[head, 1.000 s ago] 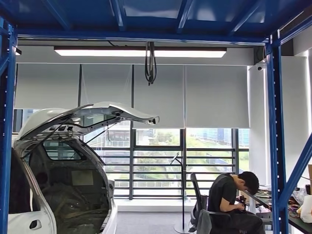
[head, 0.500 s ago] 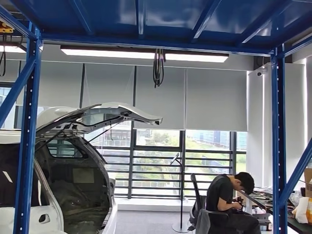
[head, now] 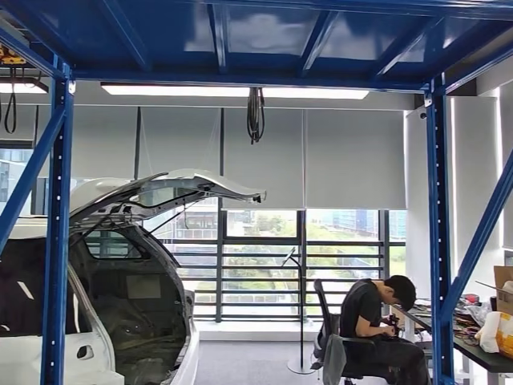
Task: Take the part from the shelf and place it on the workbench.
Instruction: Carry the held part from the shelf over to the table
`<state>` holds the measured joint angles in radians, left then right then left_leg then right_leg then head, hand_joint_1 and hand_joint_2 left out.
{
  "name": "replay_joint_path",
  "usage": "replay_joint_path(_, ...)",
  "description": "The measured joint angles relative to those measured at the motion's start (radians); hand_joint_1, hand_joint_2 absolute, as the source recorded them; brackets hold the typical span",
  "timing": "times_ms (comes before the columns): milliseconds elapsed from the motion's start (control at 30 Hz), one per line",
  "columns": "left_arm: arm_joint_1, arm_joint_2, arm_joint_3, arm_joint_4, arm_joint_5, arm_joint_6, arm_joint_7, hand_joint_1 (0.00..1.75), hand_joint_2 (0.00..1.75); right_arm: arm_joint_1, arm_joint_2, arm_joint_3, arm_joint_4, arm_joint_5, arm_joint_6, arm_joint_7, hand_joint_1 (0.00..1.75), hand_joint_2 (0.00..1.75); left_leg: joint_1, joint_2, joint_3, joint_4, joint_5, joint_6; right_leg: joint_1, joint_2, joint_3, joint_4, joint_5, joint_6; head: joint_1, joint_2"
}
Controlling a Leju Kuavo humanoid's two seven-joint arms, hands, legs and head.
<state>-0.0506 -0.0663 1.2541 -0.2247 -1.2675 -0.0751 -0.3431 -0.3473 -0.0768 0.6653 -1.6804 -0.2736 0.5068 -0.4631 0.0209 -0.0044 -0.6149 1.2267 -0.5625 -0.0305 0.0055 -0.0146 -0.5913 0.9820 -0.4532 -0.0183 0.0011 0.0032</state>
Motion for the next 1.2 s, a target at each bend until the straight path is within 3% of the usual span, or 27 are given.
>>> replay_joint_path(33, -0.001, 0.001, 0.000, 0.000, 0.000, 0.000, -0.001, 0.00, 1.75, 0.000, 0.000, 0.000, 0.000, 0.000, 0.001, 0.000, 1.75, 1.75, 0.004, 0.000, 0.047, -0.066, 0.015, -0.007, -0.002, 0.000, -0.018, 0.014, 0.003, 0.005, 0.000, 0.000)
replay_joint_path(100, -0.003, 0.001, 0.000, 0.000, -0.001, 0.000, -0.004, 0.00, 1.75, -0.001, 0.001, 0.000, -0.003, -0.002, 0.002, -0.001, 1.75, 1.75, 0.006, -0.002, 0.116, -0.178, 0.007, -0.003, -0.003, 0.002, -0.046, 0.041, 0.010, 0.017, 0.000, 0.000)
replay_joint_path(133, -0.004, 0.001, -0.001, 0.000, -0.001, 0.000, -0.005, 0.00, 1.75, -0.001, 0.001, -0.001, -0.005, -0.002, 0.003, -0.002, 1.75, 1.75, 0.004, -0.004, 0.129, -0.204, -0.004, 0.004, -0.002, 0.002, -0.055, 0.049, 0.016, 0.024, 0.000, 0.000)
replay_joint_path(200, -0.003, 0.001, -0.001, 0.000, -0.002, 0.000, -0.006, 0.00, 1.75, -0.001, 0.001, -0.001, -0.006, -0.003, 0.004, -0.003, 1.75, 1.75, 0.001, -0.003, 0.122, -0.208, -0.001, 0.025, -0.004, 0.003, -0.064, 0.054, 0.027, 0.036, 0.000, 0.000)
replay_joint_path(233, -0.002, 0.001, 0.000, 0.000, -0.002, 0.001, -0.006, 0.00, 1.75, -0.001, 0.001, -0.001, -0.006, -0.003, 0.005, -0.004, 1.75, 1.75, 0.001, -0.001, 0.115, -0.207, 0.007, 0.036, -0.006, 0.004, -0.069, 0.060, 0.016, 0.042, 0.000, 0.000)
replay_joint_path(300, -0.003, 0.002, 0.000, 0.000, -0.002, 0.001, -0.006, 0.00, 1.75, 0.000, 0.000, -0.002, -0.007, -0.004, 0.005, -0.006, 1.75, 1.75, 0.000, 0.004, 0.094, -0.208, 0.027, 0.056, -0.010, 0.005, -0.089, 0.123, -0.060, 0.053, 0.000, 0.000)
replay_joint_path(367, -0.004, 0.003, 0.000, 0.000, -0.003, 0.002, -0.006, 0.00, 1.75, 0.000, 0.000, -0.002, -0.007, -0.005, 0.006, -0.008, 1.75, 1.75, -0.005, 0.006, 0.067, -0.207, 0.049, 0.065, -0.011, 0.005, -0.116, 0.249, -0.157, 0.058, 0.000, 0.000)
replay_joint_path(400, -0.004, 0.003, 0.000, 0.000, -0.003, 0.002, -0.006, 0.00, 1.75, 0.001, 0.000, -0.002, -0.007, -0.005, 0.006, -0.009, 1.75, 1.75, -0.008, 0.006, 0.052, -0.207, 0.060, 0.066, -0.011, 0.005, -0.122, 0.306, -0.179, 0.058, 0.000, 0.000)
replay_joint_path(433, -0.003, 0.003, 0.000, 0.000, -0.004, 0.002, -0.006, 0.00, 1.75, 0.002, 0.000, -0.002, -0.007, -0.006, 0.006, -0.009, 1.75, 1.75, -0.011, 0.007, 0.038, -0.206, 0.071, 0.068, -0.010, 0.005, -0.115, 0.336, -0.177, 0.056, 0.000, 0.000)
replay_joint_path(467, -0.003, 0.003, 0.000, 0.000, -0.004, 0.002, -0.006, 0.00, 1.75, 0.002, 0.001, -0.002, -0.007, -0.007, 0.007, -0.010, 1.75, 1.75, -0.016, 0.008, 0.024, -0.206, 0.082, 0.069, -0.009, 0.006, -0.092, 0.331, -0.157, 0.052, 0.000, 0.000)
replay_joint_path(533, -0.004, 0.003, 0.000, 0.000, -0.007, 0.002, -0.006, 0.00, 1.75, 0.002, 0.001, -0.004, -0.011, -0.005, 0.009, -0.017, 1.75, 1.75, -0.022, 0.007, 0.000, -0.205, 0.103, 0.069, -0.001, 0.011, 0.006, 0.219, -0.109, 0.031, 0.000, 0.000)
replay_joint_path(600, -0.003, 0.003, 0.000, 0.000, -0.011, 0.002, -0.006, 0.00, 1.75, -0.001, 0.001, -0.008, -0.019, 0.009, 0.012, -0.025, 1.75, 1.75, -0.027, 0.006, -0.013, -0.205, 0.121, 0.065, 0.011, 0.014, 0.118, 0.057, -0.108, 0.009, 0.000, 0.000)
replay_joint_path(667, -0.002, 0.003, 0.000, 0.001, -0.012, 0.002, -0.006, 0.00, 1.75, -0.004, 0.000, -0.010, -0.024, 0.025, 0.014, -0.031, 1.75, 1.75, -0.026, 0.005, -0.022, -0.209, 0.138, 0.055, 0.020, 0.015, 0.164, -0.024, -0.121, 0.001, 0.001, 0.000)
replay_joint_path(733, -0.001, 0.005, -0.001, 0.001, -0.013, 0.002, -0.006, 0.00, 1.75, -0.004, -0.001, -0.011, -0.025, 0.036, 0.016, -0.037, 1.75, 1.75, -0.022, 0.002, -0.031, -0.209, 0.140, 0.045, 0.019, 0.009, 0.157, -0.038, -0.105, -0.007, 0.000, 0.000)
replay_joint_path(767, 0.000, 0.005, -0.001, 0.001, -0.013, 0.002, -0.006, 0.00, 1.75, -0.004, -0.002, -0.011, -0.025, 0.041, 0.017, -0.040, 1.75, 1.75, -0.021, 0.001, -0.038, -0.194, 0.120, 0.040, 0.017, 0.003, 0.150, -0.042, -0.094, -0.014, 0.001, 0.000)
replay_joint_path(800, 0.001, 0.006, 0.000, 0.001, -0.014, 0.002, -0.006, 0.00, 1.75, -0.004, -0.002, -0.011, -0.024, 0.045, 0.017, -0.044, 1.75, 1.75, -0.020, 0.000, -0.050, -0.162, 0.083, 0.036, 0.015, -0.003, 0.141, -0.046, -0.083, -0.019, 0.000, 0.000)
replay_joint_path(867, 0.002, 0.006, 0.000, 0.001, -0.014, 0.002, -0.006, 0.00, 1.75, -0.002, -0.002, -0.011, -0.024, 0.051, 0.018, -0.049, 1.75, 1.75, -0.015, 0.000, -0.085, -0.046, -0.005, 0.025, 0.015, -0.015, 0.119, -0.044, -0.066, -0.023, 0.001, 0.000)
replay_joint_path(900, 0.002, 0.006, 0.000, 0.001, -0.014, 0.001, -0.006, 0.00, 1.75, -0.001, -0.003, -0.011, -0.023, 0.053, 0.019, -0.050, 1.75, 1.75, -0.011, 0.000, -0.100, 0.016, -0.028, 0.019, 0.014, -0.023, 0.108, -0.041, -0.059, -0.022, 0.000, 0.000)
replay_joint_path(933, 0.002, 0.006, 0.000, 0.001, -0.014, 0.001, -0.006, 0.00, 1.75, -0.001, -0.003, -0.011, -0.022, 0.054, 0.019, -0.051, 1.75, 1.75, -0.008, 0.000, -0.105, 0.057, -0.029, 0.013, 0.013, -0.032, 0.096, -0.037, -0.054, -0.020, 0.001, 0.000)
replay_joint_path(967, 0.003, 0.007, 0.000, 0.001, -0.014, 0.001, -0.006, 0.00, 1.75, 0.000, -0.003, -0.011, -0.022, 0.055, 0.020, -0.051, 1.75, 1.75, -0.004, 0.001, -0.095, 0.065, -0.010, 0.007, 0.012, -0.041, 0.084, -0.031, -0.050, -0.017, 0.001, 0.000)
replay_joint_path(1033, 0.003, 0.008, 0.000, 0.001, -0.014, 0.001, -0.006, 0.00, 1.75, 0.000, -0.004, -0.011, -0.021, 0.055, 0.021, -0.051, 1.75, 1.75, 0.004, 0.021, -0.023, -0.030, 0.043, -0.004, 0.008, -0.060, 0.064, -0.013, -0.049, -0.011, 0.001, 0.000)
replay_joint_path(1100, 0.000, 0.009, 0.000, 0.001, -0.014, 0.001, -0.006, 0.00, 1.75, -0.001, -0.004, -0.011, -0.021, 0.056, 0.025, -0.052, 1.75, 1.75, 0.002, 0.059, 0.053, -0.154, 0.054, -0.006, 0.010, -0.077, 0.047, 0.011, -0.053, 0.000, 0.001, 0.000)
replay_joint_path(1133, -0.002, 0.009, 0.000, 0.001, -0.015, 0.000, -0.006, 0.00, 1.75, -0.001, -0.005, -0.011, -0.021, 0.056, 0.027, -0.052, 1.75, 1.75, 0.000, 0.071, 0.071, -0.188, 0.047, -0.001, 0.012, -0.086, 0.041, 0.021, -0.055, 0.006, 0.001, 0.000)
replay_joint_path(1200, -0.001, 0.009, 0.000, 0.001, -0.015, 0.000, -0.006, 0.00, 1.75, -0.003, -0.006, -0.010, -0.021, 0.058, 0.029, -0.053, 1.75, 1.75, -0.003, 0.062, 0.068, -0.201, 0.040, 0.019, 0.013, -0.104, 0.035, 0.030, -0.053, 0.015, 0.001, 0.000)
